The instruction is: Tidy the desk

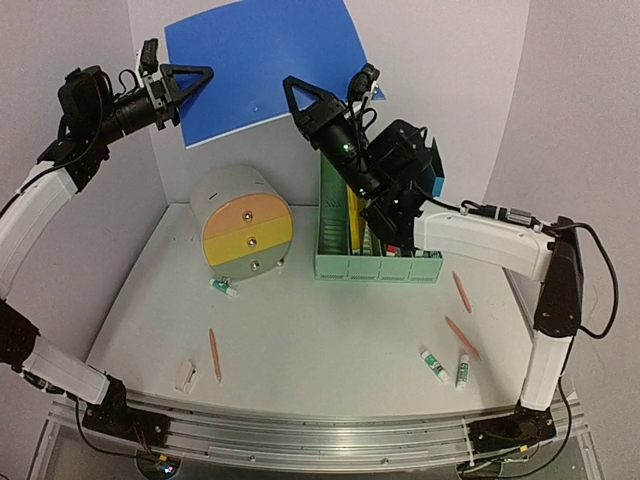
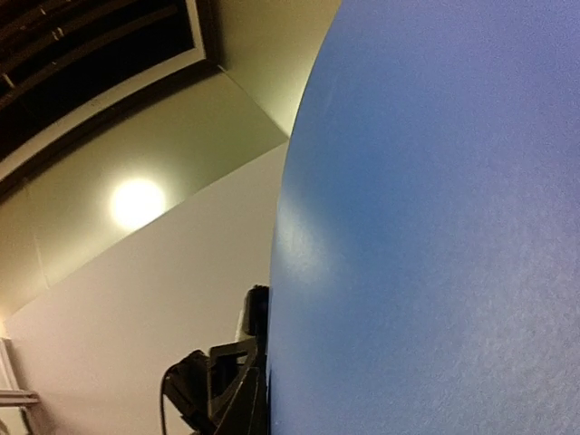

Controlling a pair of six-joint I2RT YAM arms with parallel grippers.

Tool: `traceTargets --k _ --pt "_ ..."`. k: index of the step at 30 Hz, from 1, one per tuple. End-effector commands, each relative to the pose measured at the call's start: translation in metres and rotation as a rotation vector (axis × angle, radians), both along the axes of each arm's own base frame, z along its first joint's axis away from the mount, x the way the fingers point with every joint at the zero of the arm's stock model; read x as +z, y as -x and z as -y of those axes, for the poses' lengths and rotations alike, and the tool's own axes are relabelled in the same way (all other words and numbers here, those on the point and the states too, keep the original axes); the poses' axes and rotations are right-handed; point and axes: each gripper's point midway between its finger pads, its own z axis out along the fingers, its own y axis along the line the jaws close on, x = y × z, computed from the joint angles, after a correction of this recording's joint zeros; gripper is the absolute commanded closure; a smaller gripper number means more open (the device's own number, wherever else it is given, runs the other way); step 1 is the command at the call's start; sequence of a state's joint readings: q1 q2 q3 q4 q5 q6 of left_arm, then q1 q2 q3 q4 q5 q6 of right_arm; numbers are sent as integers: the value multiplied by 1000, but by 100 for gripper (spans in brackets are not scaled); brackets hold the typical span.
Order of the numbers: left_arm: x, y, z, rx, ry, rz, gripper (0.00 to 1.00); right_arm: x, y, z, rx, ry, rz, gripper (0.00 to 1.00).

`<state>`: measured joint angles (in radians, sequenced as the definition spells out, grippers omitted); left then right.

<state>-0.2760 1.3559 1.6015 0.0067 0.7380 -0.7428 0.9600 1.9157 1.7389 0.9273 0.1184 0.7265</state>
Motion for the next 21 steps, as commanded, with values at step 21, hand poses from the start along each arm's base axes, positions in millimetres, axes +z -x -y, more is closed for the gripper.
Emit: traceTargets --k 21 --pt "-44 6 -122 833 -722 479 0 -30 -37 57 -1236 974 -114 100"
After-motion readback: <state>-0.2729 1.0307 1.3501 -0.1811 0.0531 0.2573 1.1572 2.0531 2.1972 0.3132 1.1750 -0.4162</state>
